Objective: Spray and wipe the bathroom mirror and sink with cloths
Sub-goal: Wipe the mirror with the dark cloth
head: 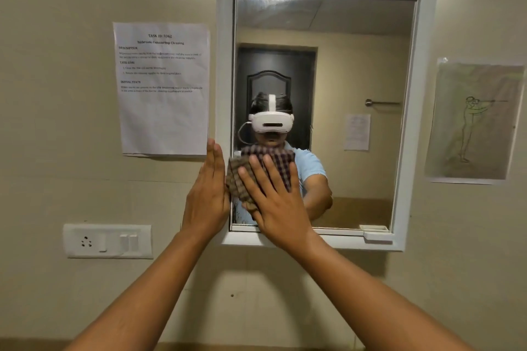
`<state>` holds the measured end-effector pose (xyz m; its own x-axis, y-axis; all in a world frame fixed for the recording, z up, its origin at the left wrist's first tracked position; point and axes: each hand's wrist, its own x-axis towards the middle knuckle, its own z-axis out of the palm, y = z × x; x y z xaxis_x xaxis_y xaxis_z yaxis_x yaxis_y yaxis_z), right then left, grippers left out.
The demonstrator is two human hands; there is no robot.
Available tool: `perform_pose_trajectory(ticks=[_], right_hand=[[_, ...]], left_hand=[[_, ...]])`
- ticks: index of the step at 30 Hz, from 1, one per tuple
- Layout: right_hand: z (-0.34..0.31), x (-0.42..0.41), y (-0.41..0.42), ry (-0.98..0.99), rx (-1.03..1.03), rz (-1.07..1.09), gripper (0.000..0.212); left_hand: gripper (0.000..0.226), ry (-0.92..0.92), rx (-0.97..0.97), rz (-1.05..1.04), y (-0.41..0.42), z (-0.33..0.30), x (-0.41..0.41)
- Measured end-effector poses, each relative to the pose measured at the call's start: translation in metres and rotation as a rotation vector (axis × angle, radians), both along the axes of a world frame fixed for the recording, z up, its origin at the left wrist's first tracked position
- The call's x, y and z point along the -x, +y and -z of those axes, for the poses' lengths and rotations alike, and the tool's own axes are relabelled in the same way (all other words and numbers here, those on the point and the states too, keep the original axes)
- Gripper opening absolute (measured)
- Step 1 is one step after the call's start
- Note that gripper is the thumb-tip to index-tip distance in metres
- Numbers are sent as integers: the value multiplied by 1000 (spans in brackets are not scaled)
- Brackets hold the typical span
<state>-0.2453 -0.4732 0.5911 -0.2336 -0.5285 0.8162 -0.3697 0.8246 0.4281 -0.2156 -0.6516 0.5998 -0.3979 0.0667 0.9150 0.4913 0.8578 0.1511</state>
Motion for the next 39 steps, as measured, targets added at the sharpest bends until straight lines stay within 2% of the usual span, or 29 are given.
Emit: perform_pose_trajectory(ticks=[4, 9, 12, 16, 23, 29, 34, 39], right_hand=[[5, -4, 22, 20, -70, 27, 66], [-85, 4, -6, 17, 216, 68, 69], [-113, 3, -31, 12, 229, 64, 68], [-77, -1, -38, 26, 146, 29, 62], [18, -8, 4, 0, -146, 34, 67], [21, -10, 63, -16, -317, 48, 64], [1, -4, 120, 5, -291, 84, 64], [-40, 1, 187, 8, -71, 188, 70]], left_hand=[[67, 18, 1, 4, -2, 0, 2], [71, 34, -9, 40, -5, 0, 0], [69, 31, -13, 55, -6, 0, -1], [65, 33, -21, 68, -8, 0, 0], [68, 26, -4, 65, -10, 9, -1], [69, 18, -28, 13, 2, 8, -6], [69, -13, -67, -49, 12, 7, -10], [79, -23, -97, -105, 22, 7, -11]])
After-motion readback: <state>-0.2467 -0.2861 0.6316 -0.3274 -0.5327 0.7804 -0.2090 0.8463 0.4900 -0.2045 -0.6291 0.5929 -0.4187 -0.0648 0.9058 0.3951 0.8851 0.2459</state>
